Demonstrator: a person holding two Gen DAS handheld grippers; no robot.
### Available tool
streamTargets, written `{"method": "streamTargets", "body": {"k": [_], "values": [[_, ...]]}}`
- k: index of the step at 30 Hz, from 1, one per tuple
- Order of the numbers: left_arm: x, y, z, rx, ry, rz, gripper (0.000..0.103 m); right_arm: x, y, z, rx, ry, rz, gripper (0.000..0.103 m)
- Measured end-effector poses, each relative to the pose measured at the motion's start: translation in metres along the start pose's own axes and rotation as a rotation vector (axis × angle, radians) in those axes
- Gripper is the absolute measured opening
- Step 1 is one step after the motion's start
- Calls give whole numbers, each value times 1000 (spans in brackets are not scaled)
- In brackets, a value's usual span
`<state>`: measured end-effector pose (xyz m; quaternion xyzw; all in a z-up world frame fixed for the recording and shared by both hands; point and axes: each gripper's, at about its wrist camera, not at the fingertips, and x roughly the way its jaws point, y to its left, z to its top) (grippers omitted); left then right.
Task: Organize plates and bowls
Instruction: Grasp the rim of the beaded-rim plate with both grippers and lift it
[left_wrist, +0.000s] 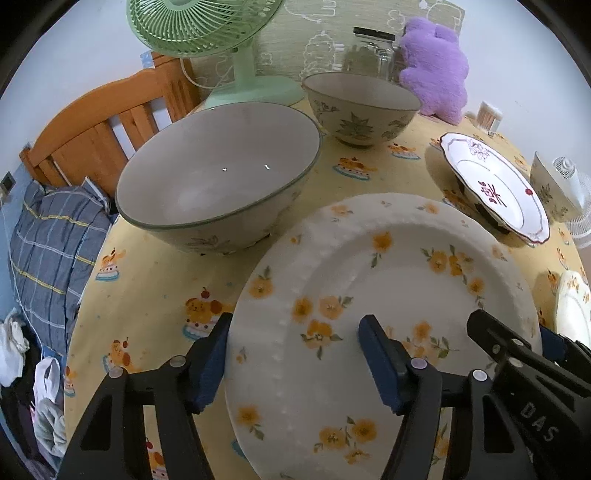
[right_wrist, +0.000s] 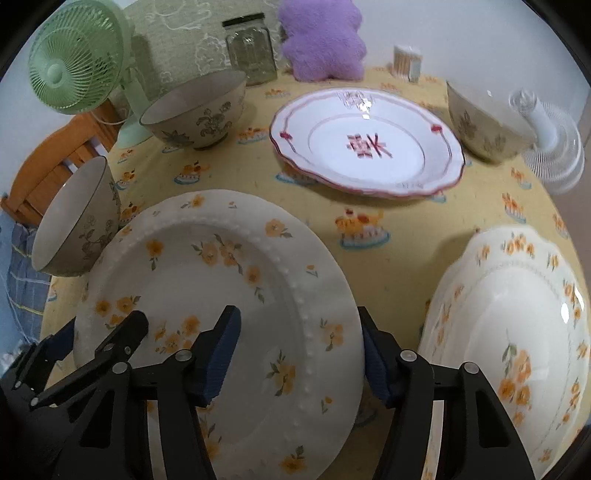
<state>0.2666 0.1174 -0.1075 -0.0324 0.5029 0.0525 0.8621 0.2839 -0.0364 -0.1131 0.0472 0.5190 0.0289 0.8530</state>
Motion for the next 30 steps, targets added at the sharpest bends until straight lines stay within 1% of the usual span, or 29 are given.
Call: {"method": "streamTargets", "body": {"k": [5,11,19,27,28,30], "values": [[-5,7,-5,-13,24,-4,68,-8,3,-13,7,15,6,66],[-19,13,-32,5,39,-4,68,-19,7,-35,-9,29,15,65],[-34,12,-58,37,58,-19,68,-31,5,-60,-31,41,-6,65],[-34,11,-58,75,45,-12,67,-34,8,-68,-47,49,-49,64],[-33,11,-58,82,51,-14,68,-33,8,-69,-50,57,-59,64],[-32,11,-56,90,54,-32,68,-32,7,-68,-46,58,-52,64]]}}
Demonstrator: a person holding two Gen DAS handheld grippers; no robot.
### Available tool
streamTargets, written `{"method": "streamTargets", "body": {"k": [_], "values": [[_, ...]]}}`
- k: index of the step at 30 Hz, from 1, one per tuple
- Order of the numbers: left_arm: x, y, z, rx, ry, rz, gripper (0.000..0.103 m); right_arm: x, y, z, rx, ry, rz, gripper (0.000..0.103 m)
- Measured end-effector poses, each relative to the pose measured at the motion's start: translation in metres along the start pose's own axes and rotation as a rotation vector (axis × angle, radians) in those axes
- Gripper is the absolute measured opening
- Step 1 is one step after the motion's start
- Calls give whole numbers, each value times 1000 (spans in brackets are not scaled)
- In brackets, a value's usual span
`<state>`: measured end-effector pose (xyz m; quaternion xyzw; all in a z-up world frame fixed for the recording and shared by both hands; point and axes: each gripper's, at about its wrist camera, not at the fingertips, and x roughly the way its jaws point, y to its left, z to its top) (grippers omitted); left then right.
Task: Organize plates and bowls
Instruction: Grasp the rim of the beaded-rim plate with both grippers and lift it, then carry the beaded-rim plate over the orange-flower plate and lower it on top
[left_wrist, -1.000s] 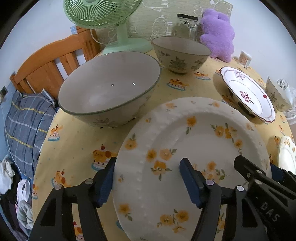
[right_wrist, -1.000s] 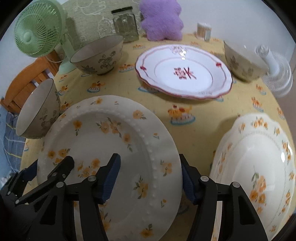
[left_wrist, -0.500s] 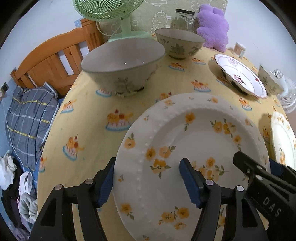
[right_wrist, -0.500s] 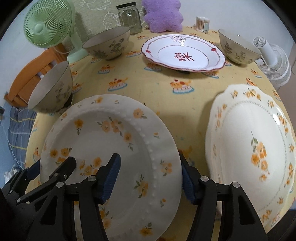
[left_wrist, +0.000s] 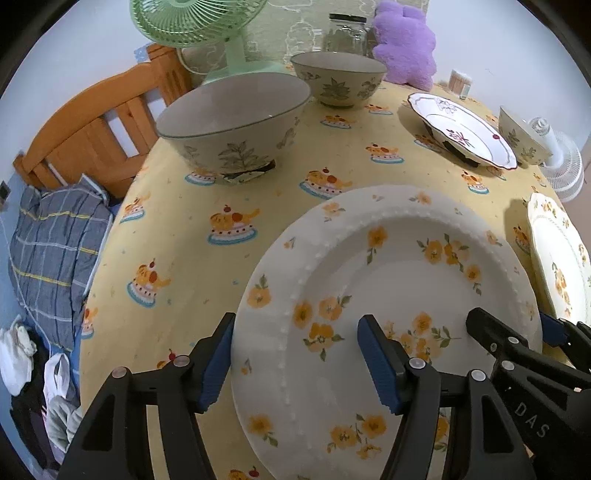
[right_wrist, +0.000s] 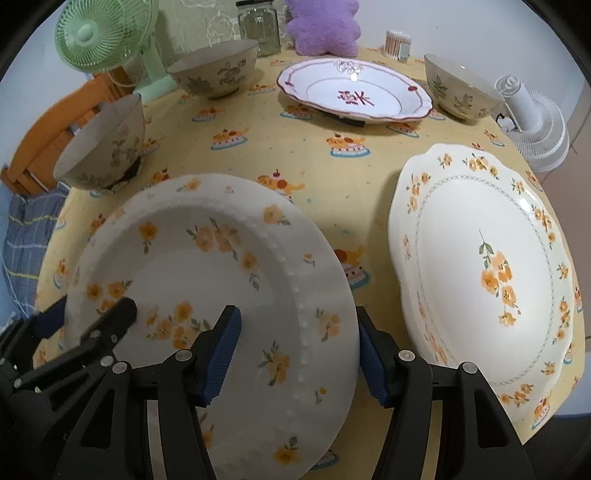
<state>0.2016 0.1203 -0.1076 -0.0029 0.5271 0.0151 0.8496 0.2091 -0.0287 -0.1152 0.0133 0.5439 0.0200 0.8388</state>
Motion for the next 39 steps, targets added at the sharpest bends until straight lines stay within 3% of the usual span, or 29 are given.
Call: {"method": "streamTargets", "body": {"k": [7,14,23,39], "values": [[3,-4,5,50,5,-2,72,3,0,6,26,1,-19,63],[3,3,8,22,54,-47,69,-3,2,10,27,22,-36,62],[-21,7,2,5,55,-63,69,-26,10,10,-15,10,-56,62],[-61,-42,4,-3,-10,-52,69,-65,-37,7,-14,-54,-26,62]]}}
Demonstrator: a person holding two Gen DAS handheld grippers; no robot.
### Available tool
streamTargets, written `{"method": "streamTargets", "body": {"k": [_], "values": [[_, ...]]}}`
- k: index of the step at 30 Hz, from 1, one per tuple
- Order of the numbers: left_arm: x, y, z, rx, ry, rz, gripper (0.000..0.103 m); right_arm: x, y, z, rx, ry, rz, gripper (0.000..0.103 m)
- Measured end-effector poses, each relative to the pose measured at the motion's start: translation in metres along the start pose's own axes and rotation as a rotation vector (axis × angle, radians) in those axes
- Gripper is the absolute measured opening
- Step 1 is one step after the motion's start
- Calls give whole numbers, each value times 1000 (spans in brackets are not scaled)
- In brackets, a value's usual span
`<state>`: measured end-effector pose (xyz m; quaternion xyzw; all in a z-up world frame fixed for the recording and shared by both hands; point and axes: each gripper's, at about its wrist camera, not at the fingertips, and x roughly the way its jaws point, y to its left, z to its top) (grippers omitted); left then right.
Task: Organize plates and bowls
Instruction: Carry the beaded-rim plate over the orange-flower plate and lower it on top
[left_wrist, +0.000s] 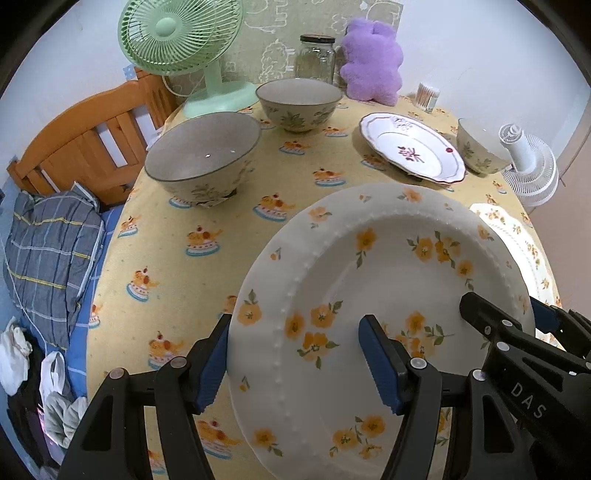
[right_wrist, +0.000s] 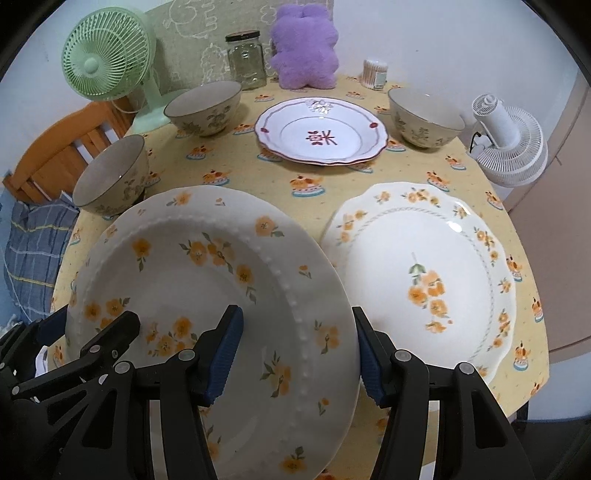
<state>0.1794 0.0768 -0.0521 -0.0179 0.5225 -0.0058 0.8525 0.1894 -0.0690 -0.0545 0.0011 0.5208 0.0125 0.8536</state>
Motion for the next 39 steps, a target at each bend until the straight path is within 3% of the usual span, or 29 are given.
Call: {"method": "streamTargets", "body": {"k": [11,25,39], "values": [[-4,-71,2,4,-8,-2,69,-11,-73,6,6,-12,-10,62],[19,-166,10,27,22,-39,69,3,-171,10,52,21,-46,62],[56,-210,12,-4,68,-7,69,33,-216,25,8,54,-30,62]]}}
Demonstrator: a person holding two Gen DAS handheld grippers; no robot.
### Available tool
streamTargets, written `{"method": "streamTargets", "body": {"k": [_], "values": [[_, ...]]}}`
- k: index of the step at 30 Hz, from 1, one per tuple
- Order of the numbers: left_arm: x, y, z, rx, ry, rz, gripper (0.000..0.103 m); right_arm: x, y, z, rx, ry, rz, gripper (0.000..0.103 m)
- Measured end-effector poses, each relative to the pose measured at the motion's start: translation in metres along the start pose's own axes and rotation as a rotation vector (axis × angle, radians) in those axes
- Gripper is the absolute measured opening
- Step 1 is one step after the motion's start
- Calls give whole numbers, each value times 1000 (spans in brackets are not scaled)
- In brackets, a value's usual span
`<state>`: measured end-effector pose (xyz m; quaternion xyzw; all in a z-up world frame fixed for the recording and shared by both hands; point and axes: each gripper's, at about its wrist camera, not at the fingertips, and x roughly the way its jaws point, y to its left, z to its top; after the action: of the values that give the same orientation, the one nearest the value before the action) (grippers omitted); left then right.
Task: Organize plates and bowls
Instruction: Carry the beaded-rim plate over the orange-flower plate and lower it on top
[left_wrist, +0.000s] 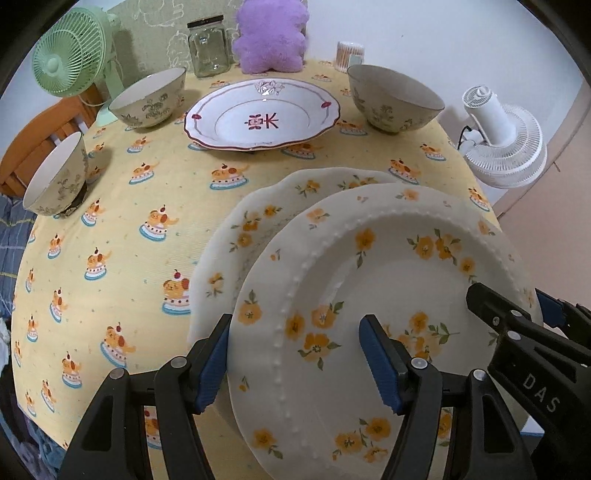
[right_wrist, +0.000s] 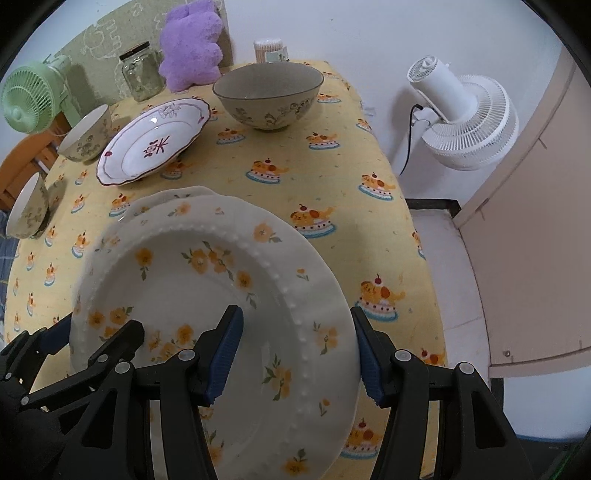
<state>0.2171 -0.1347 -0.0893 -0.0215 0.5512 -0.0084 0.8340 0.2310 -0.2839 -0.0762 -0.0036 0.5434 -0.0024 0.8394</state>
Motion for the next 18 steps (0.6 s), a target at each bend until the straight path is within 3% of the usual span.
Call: {"method": "streamTargets", "body": {"k": [18], "values": [[12,-8,5,3,5,92,71,16,1,6,-35,17,28,61]]}}
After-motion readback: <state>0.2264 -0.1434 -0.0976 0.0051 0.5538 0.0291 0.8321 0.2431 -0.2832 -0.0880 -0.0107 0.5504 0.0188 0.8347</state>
